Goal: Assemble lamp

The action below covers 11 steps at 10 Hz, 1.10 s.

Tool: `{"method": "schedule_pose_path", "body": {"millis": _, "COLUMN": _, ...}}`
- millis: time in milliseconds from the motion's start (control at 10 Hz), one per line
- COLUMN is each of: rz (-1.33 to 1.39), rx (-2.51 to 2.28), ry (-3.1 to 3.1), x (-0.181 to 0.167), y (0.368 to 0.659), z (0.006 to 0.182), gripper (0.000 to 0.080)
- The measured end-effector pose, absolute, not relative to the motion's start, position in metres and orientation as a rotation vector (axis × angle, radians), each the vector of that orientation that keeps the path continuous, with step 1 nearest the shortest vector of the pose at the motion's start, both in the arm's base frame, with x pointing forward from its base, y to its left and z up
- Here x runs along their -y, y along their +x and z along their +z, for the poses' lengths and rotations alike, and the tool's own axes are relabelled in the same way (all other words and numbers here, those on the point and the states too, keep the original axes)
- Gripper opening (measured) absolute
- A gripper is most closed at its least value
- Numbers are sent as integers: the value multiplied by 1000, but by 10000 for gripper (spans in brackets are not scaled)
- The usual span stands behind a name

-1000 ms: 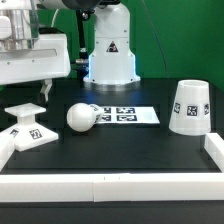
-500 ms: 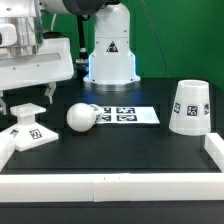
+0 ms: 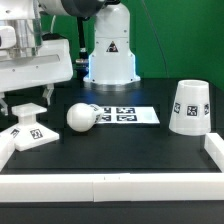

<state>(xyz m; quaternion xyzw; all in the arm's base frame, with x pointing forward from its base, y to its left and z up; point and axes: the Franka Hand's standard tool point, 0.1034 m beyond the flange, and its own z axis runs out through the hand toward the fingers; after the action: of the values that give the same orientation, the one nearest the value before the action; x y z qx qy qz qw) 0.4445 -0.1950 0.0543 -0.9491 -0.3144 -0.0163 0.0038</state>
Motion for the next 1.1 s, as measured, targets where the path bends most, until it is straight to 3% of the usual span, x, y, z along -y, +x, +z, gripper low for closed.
{"method": "schedule_pose_path", "body": {"millis": 100, "rz": -51, "rx": 985, "ry": -2975, "x": 195, "y": 444, "z": 54, "gripper": 527}}
{"method": "schedule_pose_path", "body": {"millis": 500, "rz": -50, "rx": 807, "ry": -2997, "x": 175, "y": 468, "z": 74, "gripper": 527}}
{"method": "schedule_pose_path", "body": {"millis": 700, "rz": -6, "rx": 476, "ry": -3022, "x": 130, "y": 494, "z": 88, "gripper": 527}}
{"method": "schedule_pose_path", "body": {"millis": 900, "rz": -31, "rx": 287, "ry": -3045, "x": 70, "y": 541, "z": 100, "gripper": 528}}
{"method": "schedule_pose_path", "body": {"millis": 1100, "rz": -2, "rx": 116, "ry": -3047, "x": 33, "y": 584, "z": 101, "gripper": 530}}
